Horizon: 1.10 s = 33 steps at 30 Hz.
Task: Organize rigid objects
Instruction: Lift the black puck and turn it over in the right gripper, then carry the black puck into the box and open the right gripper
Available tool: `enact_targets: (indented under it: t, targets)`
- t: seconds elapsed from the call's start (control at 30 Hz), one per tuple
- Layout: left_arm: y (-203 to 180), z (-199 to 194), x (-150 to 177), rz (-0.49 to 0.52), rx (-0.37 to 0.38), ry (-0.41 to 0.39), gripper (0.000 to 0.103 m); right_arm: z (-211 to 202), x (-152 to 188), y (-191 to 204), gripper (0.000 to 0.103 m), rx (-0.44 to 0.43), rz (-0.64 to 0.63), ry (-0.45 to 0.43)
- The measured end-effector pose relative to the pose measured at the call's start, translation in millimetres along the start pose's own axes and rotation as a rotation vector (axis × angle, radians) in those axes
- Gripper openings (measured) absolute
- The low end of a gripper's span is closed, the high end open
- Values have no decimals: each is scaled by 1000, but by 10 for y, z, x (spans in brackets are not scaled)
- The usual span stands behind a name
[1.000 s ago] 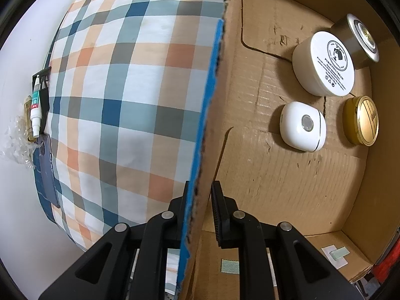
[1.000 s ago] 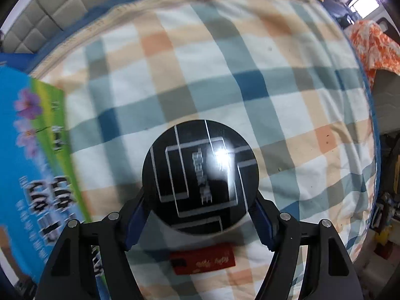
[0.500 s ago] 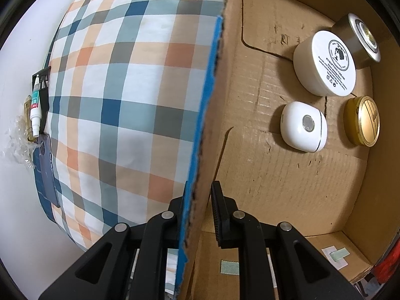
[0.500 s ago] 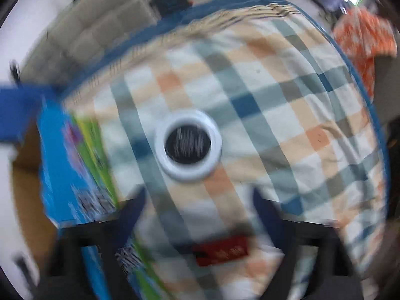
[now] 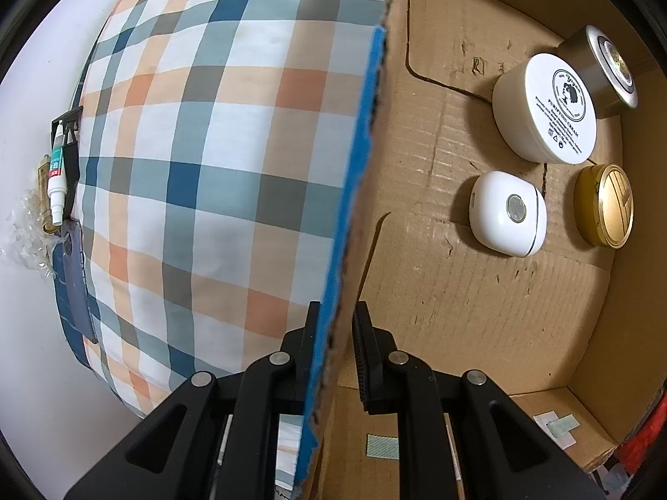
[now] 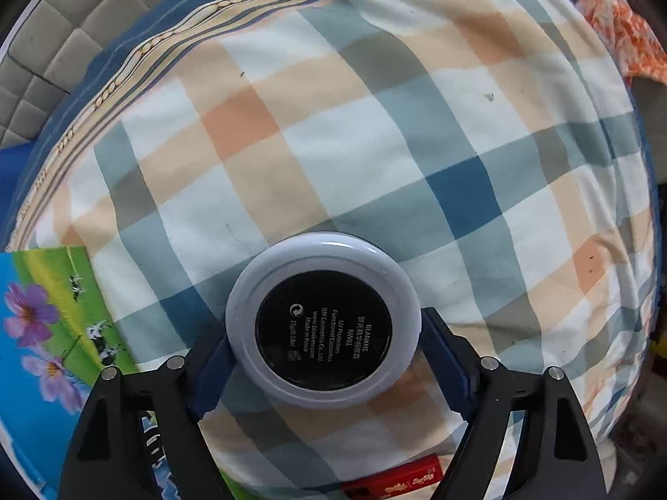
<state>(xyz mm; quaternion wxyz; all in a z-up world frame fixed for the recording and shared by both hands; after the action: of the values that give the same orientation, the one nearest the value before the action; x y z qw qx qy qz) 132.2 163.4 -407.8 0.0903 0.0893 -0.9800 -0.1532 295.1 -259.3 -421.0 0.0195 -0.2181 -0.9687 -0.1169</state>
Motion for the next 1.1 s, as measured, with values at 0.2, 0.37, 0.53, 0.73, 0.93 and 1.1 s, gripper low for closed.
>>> enact_targets:
  t: [0.2, 0.37, 0.53, 0.73, 0.93, 1.1]
  targets:
    - [-5, 4, -5, 3, -4, -2, 12, -18, 35, 109, 78, 25, -50, -17]
    - [-23, -3, -3, 10, -8, -6, 12, -173, 236, 332, 77, 57, -147, -75]
    - [-52, -16, 8, 15, -10, -13, 12, -597, 556, 576, 77, -7, -235, -148]
    - [-53, -59, 34, 21, -5, -21, 12, -1225, 1036, 804, 77, -133, -327, -210]
    - [-20, -65, 33, 22, 30, -17, 10, -1718, 1710, 1050, 77, -292, -399, -198]
    - [12, -84, 35, 35, 42, -21, 8, -1870, 2184, 1385, 77, -352, -450, -154]
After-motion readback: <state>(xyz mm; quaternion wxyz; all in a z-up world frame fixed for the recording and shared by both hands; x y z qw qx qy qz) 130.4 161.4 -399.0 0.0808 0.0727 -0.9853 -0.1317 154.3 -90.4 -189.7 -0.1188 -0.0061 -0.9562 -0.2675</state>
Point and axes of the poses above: each gripper's, at about its wrist camera, not at the fingertips, and z roughly the way its jaws point, y to its left, x to its underside, the point moved 1 cm from there along z, roughly the way its jaws point, and after that the axes turned 14 degrees about -x, right-handed, at the moved point
